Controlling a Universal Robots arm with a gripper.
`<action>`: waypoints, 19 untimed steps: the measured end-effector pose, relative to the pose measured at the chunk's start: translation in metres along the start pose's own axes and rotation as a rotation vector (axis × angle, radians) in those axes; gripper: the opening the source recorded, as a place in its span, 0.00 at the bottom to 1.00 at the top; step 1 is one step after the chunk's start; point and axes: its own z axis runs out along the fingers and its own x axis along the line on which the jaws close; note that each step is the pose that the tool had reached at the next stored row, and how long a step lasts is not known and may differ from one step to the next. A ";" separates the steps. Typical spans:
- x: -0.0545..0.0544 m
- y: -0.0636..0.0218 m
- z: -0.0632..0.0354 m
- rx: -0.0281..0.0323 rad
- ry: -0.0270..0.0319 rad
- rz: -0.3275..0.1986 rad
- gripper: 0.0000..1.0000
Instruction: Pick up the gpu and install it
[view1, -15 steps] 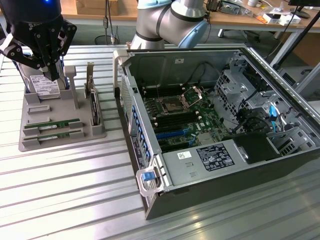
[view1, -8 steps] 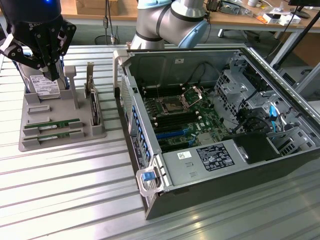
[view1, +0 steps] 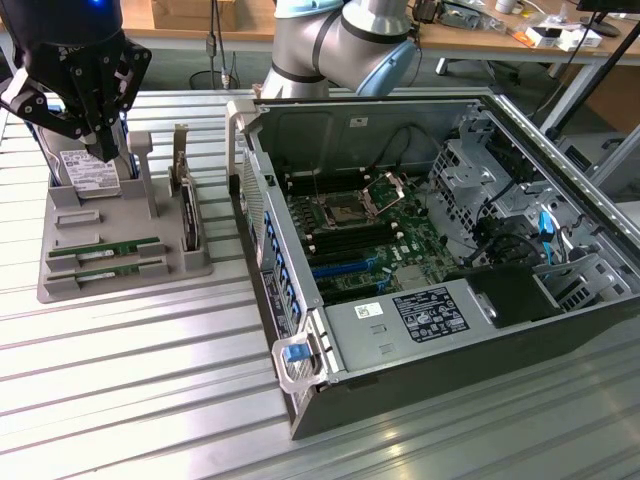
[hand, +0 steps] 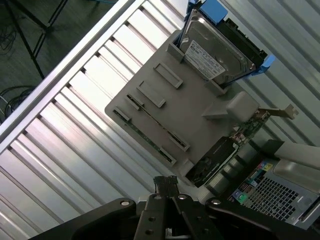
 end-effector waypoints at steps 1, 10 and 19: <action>0.000 0.0000 0.0000 -0.0001 0.0002 -0.002 0.11; 0.000 0.0000 0.0000 -0.0010 0.0019 -0.040 0.11; 0.000 0.0000 0.0000 -0.0022 0.0040 -0.088 0.11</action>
